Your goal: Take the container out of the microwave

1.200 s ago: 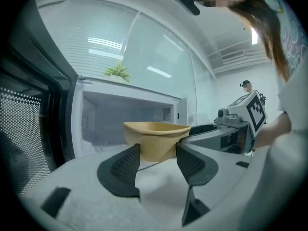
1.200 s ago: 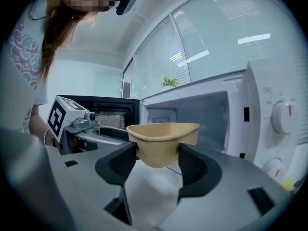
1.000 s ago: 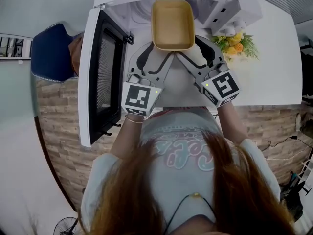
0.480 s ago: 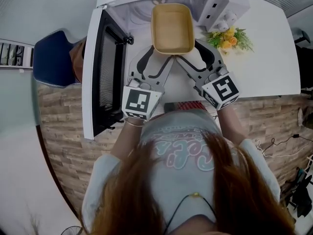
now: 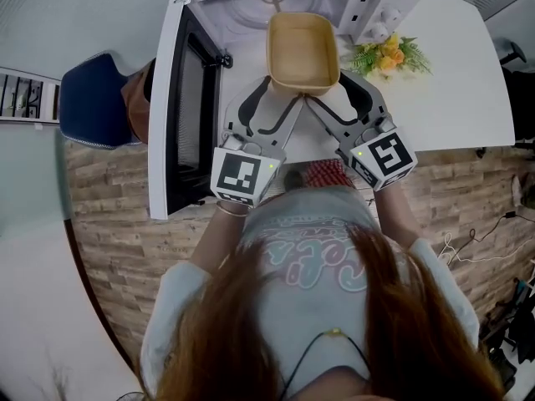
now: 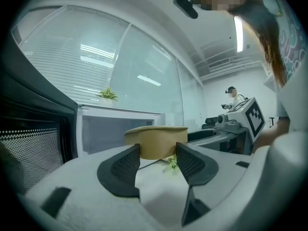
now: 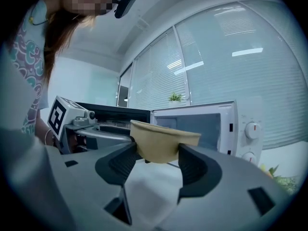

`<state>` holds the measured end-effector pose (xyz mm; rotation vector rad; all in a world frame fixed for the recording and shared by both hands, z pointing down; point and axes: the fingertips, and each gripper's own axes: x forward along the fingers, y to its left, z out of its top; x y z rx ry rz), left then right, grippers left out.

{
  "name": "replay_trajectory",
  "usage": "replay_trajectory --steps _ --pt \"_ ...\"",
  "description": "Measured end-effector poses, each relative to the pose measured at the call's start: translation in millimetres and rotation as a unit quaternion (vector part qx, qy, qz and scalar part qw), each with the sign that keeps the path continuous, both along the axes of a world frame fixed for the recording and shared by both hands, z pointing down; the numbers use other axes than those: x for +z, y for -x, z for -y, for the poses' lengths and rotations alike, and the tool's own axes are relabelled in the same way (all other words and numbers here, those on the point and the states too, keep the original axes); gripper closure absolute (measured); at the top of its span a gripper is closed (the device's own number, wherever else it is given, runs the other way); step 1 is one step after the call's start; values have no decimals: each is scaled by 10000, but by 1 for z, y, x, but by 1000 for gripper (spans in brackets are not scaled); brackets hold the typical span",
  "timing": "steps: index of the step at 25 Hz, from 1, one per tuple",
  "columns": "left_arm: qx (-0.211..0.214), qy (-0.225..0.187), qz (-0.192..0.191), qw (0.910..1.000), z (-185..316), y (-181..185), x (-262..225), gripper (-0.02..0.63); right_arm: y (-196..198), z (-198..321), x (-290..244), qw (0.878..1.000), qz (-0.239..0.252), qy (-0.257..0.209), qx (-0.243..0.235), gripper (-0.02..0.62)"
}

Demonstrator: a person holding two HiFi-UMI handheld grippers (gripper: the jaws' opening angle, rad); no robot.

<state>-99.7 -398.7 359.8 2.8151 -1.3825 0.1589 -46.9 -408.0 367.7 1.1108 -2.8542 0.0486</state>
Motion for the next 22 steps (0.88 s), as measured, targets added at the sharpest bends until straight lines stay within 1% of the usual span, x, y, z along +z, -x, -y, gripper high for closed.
replay_trajectory --steps 11,15,22 --pt "62 -153 -69 9998 -17 0 -8 374 1 -18 -12 9995 -142 -259 140 331" --pt "71 -207 -101 9997 -21 0 -10 374 2 -22 -21 9985 -129 -521 93 331" --pt "-13 -276 -166 9995 -30 -2 -15 374 -3 -31 -22 9986 -223 -471 131 331"
